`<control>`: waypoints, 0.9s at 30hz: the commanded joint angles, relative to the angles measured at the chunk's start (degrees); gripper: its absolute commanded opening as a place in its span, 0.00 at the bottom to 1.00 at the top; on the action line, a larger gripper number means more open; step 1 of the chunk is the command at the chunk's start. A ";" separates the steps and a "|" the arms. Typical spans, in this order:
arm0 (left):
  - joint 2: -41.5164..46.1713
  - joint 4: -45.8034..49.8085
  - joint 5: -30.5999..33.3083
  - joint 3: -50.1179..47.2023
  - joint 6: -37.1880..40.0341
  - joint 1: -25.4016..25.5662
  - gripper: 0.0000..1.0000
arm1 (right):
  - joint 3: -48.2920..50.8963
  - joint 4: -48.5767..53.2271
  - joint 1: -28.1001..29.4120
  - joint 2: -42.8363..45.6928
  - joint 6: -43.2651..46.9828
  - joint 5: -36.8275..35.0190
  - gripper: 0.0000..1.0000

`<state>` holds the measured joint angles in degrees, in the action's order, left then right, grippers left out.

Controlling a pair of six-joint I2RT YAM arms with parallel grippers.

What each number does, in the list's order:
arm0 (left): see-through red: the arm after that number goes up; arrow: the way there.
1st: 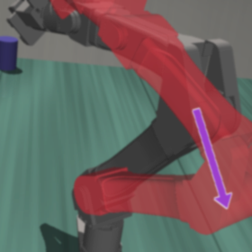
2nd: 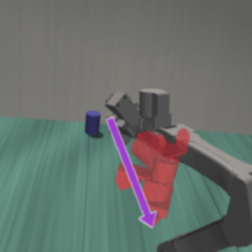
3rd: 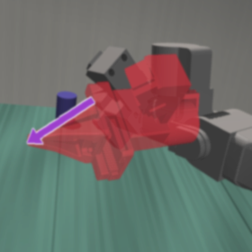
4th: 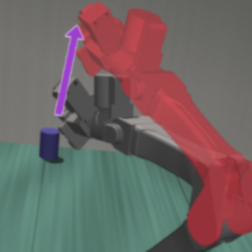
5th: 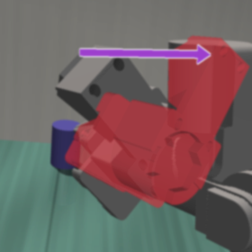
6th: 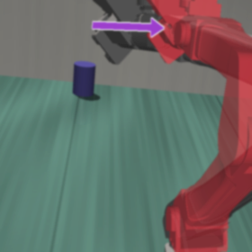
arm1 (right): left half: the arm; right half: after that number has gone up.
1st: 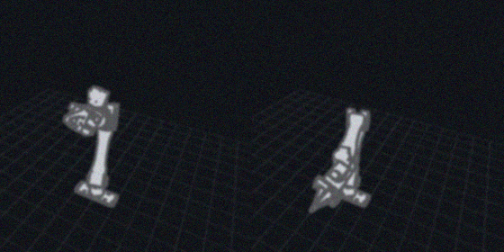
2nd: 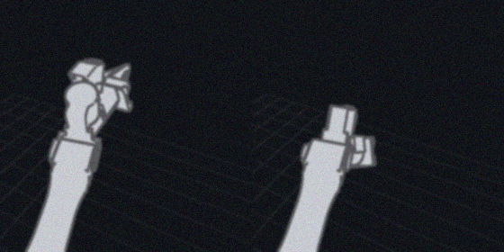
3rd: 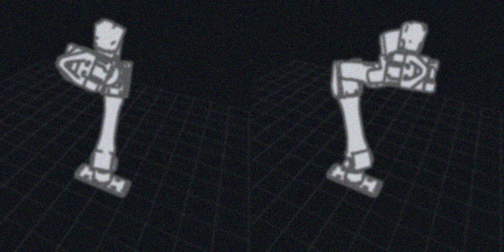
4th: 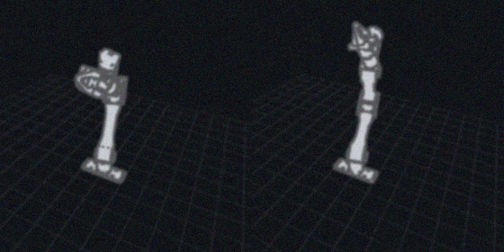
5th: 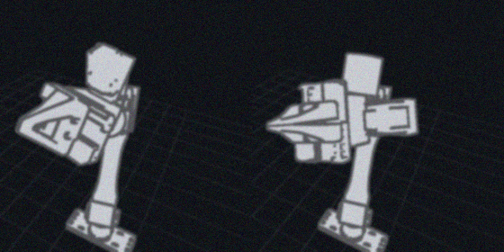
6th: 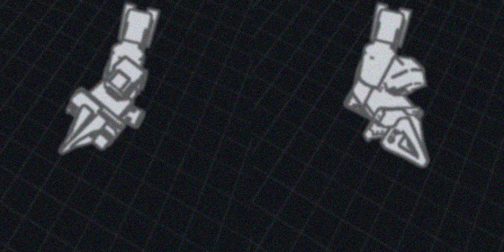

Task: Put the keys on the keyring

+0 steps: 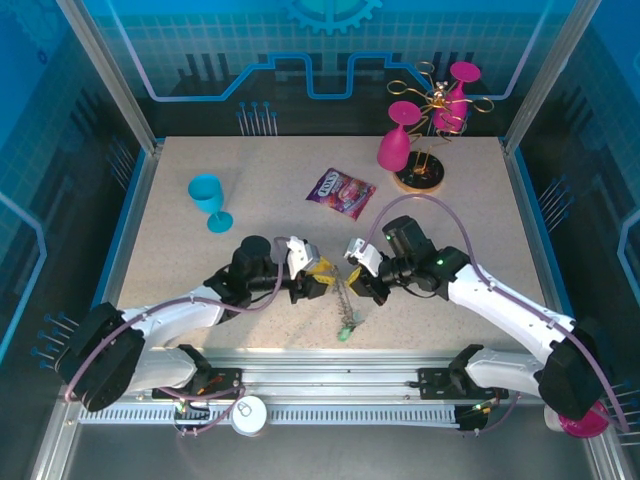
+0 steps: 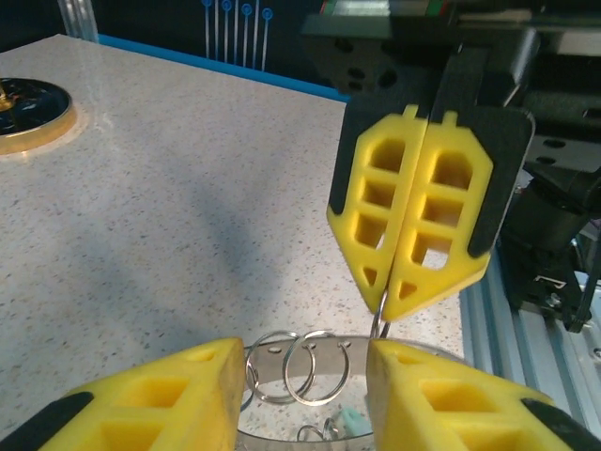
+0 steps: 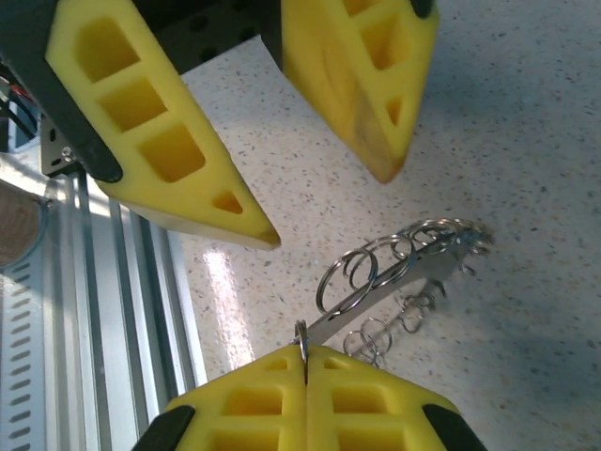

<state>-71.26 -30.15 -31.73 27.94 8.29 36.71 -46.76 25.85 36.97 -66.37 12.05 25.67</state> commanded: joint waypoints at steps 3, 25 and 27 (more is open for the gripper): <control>-1.99 -2.83 -5.63 1.58 -0.07 0.73 0.32 | 2.75 -5.08 -0.43 2.54 0.45 5.55 0.00; -5.73 2.37 -13.79 5.15 5.94 0.80 0.27 | 1.63 -8.96 0.28 2.16 -0.01 5.77 0.00; -5.71 2.75 -14.20 5.05 6.17 0.82 0.24 | 1.37 -9.06 0.38 2.21 -0.21 5.50 0.00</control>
<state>-76.12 -29.19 -42.85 31.59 12.36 37.04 -44.29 20.10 37.06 -64.73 12.05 29.34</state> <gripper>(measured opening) 0.255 0.057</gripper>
